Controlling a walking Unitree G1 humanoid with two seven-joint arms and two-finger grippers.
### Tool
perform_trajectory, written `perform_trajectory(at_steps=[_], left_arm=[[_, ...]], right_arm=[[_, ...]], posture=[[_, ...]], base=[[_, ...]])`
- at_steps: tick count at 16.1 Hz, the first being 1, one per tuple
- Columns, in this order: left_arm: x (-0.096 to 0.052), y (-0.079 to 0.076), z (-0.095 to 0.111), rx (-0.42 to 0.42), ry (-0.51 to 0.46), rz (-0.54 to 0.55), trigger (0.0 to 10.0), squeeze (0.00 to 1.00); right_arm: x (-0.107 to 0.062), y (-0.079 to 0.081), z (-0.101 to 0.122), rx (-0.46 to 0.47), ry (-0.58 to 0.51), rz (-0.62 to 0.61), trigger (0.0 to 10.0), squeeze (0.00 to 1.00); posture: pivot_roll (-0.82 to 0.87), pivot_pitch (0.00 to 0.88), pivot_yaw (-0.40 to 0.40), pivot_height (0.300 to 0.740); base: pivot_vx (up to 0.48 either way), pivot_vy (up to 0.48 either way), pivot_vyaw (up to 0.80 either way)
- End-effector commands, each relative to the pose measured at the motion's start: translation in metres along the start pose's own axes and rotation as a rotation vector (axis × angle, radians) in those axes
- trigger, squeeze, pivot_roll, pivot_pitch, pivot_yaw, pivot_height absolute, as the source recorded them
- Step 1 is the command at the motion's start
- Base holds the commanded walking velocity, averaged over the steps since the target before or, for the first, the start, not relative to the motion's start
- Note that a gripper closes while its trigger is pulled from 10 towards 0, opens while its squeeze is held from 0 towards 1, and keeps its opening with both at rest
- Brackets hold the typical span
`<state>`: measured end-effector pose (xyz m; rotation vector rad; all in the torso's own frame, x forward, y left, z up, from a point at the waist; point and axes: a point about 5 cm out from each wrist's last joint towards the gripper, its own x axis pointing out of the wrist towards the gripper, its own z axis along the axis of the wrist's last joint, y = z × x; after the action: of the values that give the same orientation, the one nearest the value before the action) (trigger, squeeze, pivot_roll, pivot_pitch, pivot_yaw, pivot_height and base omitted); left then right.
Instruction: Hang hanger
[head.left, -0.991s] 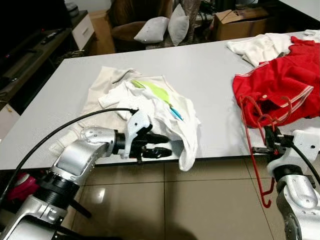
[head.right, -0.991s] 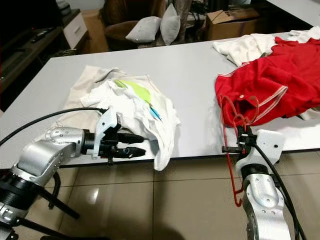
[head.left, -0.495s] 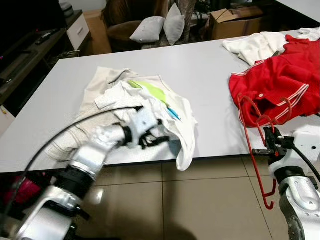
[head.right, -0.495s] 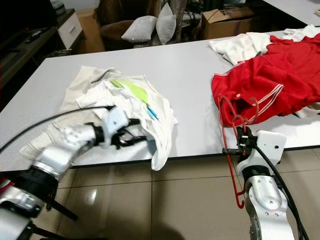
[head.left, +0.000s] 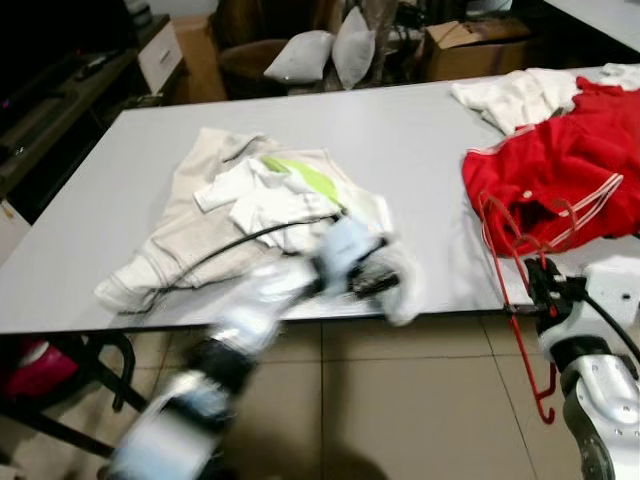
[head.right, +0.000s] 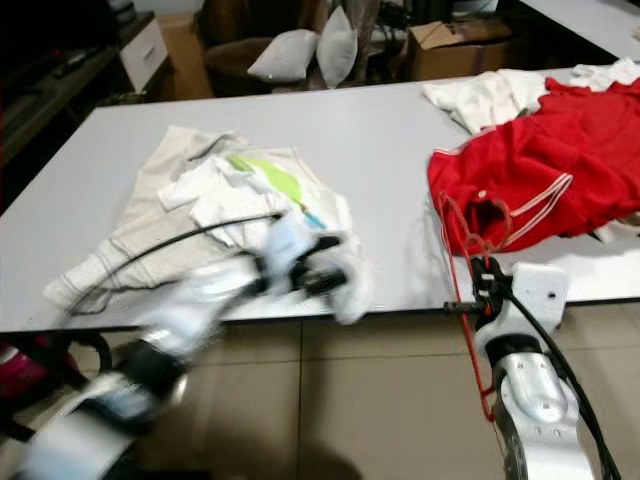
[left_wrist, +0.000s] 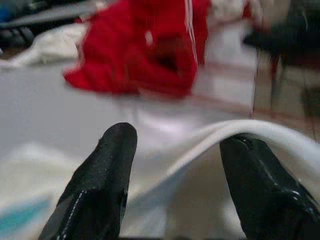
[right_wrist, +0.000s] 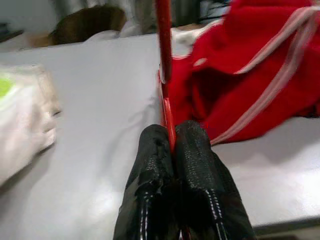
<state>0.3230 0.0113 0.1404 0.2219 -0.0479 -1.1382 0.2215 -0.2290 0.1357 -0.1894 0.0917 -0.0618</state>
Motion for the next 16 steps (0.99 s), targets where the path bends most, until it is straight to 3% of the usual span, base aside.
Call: perform_trajectory(at_steps=[1, 2, 4, 6, 8, 10, 12, 15, 16], left_arm=[[-0.003, 0.012, 0.004, 0.032, 0.005, 0.052, 10.0, 0.0], [-0.003, 0.014, 0.006, 0.053, 0.017, 0.053, 10.0, 0.0], [-0.017, 0.023, -0.007, 0.129, 0.114, 0.068, 10.0, 0.0], [-0.04, 0.03, -0.027, 0.176, 0.237, 0.057, 10.0, 0.0], [-0.056, 0.032, -0.04, 0.189, 0.321, 0.025, 10.0, 0.0], [-0.071, 0.029, -0.052, 0.119, 0.364, -0.006, 10.0, 0.0], [-0.068, 0.029, -0.061, 0.107, 0.402, 0.046, 10.0, 0.0], [-0.061, 0.033, -0.072, 0.12, 0.468, 0.197, 10.0, 0.0], [-0.059, 0.035, -0.071, 0.092, 0.44, 0.251, 10.0, 0.0]], right_arm=[[-0.001, -0.002, 0.008, 0.035, -0.02, 0.045, 10.0, 0.0], [-0.002, -0.002, 0.013, 0.069, -0.042, 0.096, 10.0, 0.0], [-0.011, 0.0, 0.026, 0.117, -0.095, 0.299, 10.0, 0.0], [-0.023, -0.01, 0.041, 0.159, -0.13, 0.446, 10.0, 0.0], [-0.03, -0.018, 0.057, 0.212, -0.171, 0.531, 10.0, 0.0], [-0.043, -0.026, 0.053, 0.191, -0.102, 0.652, 10.0, 0.0], [-0.047, -0.033, 0.048, 0.163, -0.042, 0.665, 10.0, 0.0], [-0.046, -0.037, 0.051, 0.166, -0.037, 0.641, 10.0, 0.0], [-0.047, -0.037, 0.05, 0.169, -0.033, 0.641, 10.0, 0.0]], posture=[[-0.19, 0.0, 0.106, 0.74], [-0.19, 0.0, 0.105, 0.74], [-0.19, 0.0, 0.106, 0.74], [-0.18, 0.0, 0.106, 0.74], [-0.18, 0.0, 0.107, 0.74], [-0.19, 0.0, 0.112, 0.74], [-0.2, 0.0, 0.112, 0.74], [-0.21, 0.0, 0.117, 0.74], [-0.22, 0.0, 0.123, 0.74]], base=[[0.0, 0.0, 0.0], [0.0, 0.0, 0.0], [0.0, 0.0, 0.0], [0.0, 0.0, 0.0], [0.0, 0.0, 0.0], [0.0, 0.0, 0.0], [0.0, 0.0, 0.0], [0.0, 0.0, 0.0], [0.0, 0.0, 0.0]])
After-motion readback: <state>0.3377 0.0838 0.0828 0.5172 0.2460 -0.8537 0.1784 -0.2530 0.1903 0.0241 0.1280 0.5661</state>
